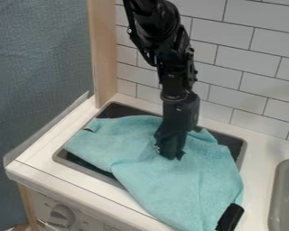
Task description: Unfold the cloth from the top to the bottom
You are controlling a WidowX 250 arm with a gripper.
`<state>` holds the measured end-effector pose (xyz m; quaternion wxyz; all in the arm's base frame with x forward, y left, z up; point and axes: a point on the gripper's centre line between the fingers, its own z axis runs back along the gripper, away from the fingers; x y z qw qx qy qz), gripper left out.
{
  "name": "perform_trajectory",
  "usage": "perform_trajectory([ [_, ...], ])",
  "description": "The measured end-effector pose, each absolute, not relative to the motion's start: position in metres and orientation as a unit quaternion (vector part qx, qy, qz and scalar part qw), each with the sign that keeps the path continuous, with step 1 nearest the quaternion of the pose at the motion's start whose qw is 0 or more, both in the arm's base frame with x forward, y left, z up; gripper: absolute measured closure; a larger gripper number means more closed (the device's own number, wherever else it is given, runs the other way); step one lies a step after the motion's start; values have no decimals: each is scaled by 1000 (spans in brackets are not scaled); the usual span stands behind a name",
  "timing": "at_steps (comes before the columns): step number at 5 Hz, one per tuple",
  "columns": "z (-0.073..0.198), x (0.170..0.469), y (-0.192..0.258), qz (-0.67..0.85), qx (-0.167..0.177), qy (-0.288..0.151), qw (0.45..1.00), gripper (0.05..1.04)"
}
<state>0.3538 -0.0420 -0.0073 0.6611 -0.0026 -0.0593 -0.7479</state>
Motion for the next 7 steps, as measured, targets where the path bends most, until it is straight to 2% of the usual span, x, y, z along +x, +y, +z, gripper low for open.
perform_trajectory([
  [1, -8, 353, -43, -749, -5, -60, 660, 893],
  [2, -8, 352, -43, -748, -6, -62, 661, 993],
  [3, -7, 351, -43, -747, -7, -66, 661, 1021],
  [5, 21, 339, -39, -749, 19, -94, 656, 1028],
  [6, 39, 324, -22, -738, 30, -107, 665, 1028],
  [7, 42, 308, -16, -742, 30, -101, 661, 1028],
])
